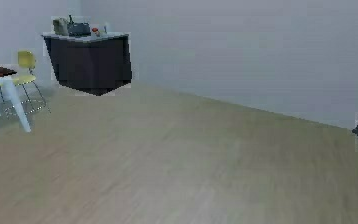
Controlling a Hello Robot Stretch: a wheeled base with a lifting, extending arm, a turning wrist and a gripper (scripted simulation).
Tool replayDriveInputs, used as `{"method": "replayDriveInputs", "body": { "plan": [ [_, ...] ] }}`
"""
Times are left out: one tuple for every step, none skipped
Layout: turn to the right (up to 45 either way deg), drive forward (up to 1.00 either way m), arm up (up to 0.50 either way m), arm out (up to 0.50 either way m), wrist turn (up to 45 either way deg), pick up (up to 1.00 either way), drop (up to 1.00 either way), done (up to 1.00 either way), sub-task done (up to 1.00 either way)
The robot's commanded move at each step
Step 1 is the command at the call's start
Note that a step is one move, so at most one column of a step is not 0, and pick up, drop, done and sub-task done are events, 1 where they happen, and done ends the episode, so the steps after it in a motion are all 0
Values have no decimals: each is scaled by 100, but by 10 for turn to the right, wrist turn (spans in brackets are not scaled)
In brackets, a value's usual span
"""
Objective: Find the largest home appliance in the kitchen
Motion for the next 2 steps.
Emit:
{"method": "replayDriveInputs", "body": {
  "plan": [
    [90,0,0,0,0,0,0,0,0],
    [0,15,0,0,0,0,0,0,0]
  ]
}}
